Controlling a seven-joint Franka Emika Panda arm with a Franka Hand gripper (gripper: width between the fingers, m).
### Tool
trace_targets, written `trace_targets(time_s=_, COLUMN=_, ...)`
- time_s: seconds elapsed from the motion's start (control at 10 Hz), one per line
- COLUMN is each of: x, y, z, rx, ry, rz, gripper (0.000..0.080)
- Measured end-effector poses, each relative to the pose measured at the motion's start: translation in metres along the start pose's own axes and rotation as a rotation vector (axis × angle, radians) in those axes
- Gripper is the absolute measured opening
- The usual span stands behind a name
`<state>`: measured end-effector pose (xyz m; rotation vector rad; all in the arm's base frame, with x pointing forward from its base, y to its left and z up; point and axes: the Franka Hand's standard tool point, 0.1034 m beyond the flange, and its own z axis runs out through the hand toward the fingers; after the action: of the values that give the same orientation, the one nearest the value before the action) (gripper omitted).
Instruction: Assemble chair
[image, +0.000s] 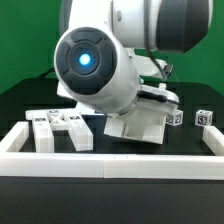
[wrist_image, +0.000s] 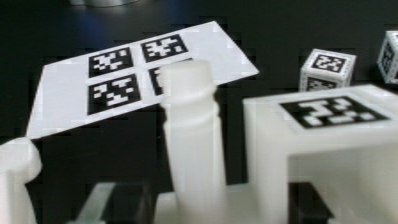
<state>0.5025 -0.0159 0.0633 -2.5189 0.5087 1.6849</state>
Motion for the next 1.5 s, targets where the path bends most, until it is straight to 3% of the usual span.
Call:
trace_targets(time_s=0.2, x=0.002, y=0.001, z=-0.001, rx=0.001, ry=0.014, rz=0.002, gripper=0.0333)
trace_targets(time_s=0.4, x=0.005, y=0.002, z=-0.002, rx=0.001, ry=0.024, rz=0.004, gripper=0.0581)
trace_targets(time_s=0.5, x=0.005, y=0.003, z=-0.003, rx=0.002, ry=0.025, rz=0.004, gripper=0.0581)
trace_targets(time_s=0.6, x=0.006, y=0.003, z=-0.003, rx=0.004, ry=0.031, rz=0.005, gripper=0.0636)
trace_targets(time_s=0.8, x=0.008, y=0.004, z=-0.005, rx=0.005, ry=0.041, rz=0.004, gripper=0.0647)
trace_targets(time_s=1.3, x=-0.010, y=0.010, z=-0.034, rx=0.023, ry=0.109, rz=-0.013, gripper=0.0649)
trace_targets(time_s=1.5, x=-0.010, y=0.013, z=-0.036, rx=0.023, ry=0.119, rz=-0.009, gripper=0.0649)
